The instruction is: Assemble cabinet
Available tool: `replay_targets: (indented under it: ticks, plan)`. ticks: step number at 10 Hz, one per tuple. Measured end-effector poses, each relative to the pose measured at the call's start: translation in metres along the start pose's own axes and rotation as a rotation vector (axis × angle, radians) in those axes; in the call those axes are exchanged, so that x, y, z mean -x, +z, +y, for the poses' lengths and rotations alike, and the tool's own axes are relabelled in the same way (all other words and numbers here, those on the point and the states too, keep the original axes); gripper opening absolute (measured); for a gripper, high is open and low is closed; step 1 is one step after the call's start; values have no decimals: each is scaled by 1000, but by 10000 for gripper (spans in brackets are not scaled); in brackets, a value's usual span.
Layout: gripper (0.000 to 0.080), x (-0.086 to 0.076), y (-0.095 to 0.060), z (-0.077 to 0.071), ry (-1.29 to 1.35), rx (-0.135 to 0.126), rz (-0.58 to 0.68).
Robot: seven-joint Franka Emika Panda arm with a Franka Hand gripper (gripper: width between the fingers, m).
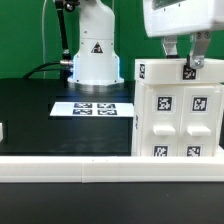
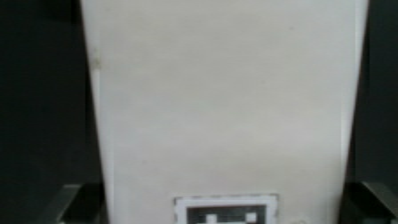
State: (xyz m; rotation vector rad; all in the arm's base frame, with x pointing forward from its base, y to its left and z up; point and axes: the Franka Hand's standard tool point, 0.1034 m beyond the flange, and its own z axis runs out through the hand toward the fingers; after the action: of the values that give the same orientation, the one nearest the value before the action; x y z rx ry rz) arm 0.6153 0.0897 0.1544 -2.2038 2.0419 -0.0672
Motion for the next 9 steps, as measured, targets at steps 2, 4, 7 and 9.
replay_targets:
  ticks: [2,4,7,9]
  plan:
    - [557,2,0,-1,173,-7,-12]
    - [557,1,0,-2,375,-6,-32]
    - [557,-1,1,-2,481,-2,-63]
    - [561,2,2,-2,452,-1,-71]
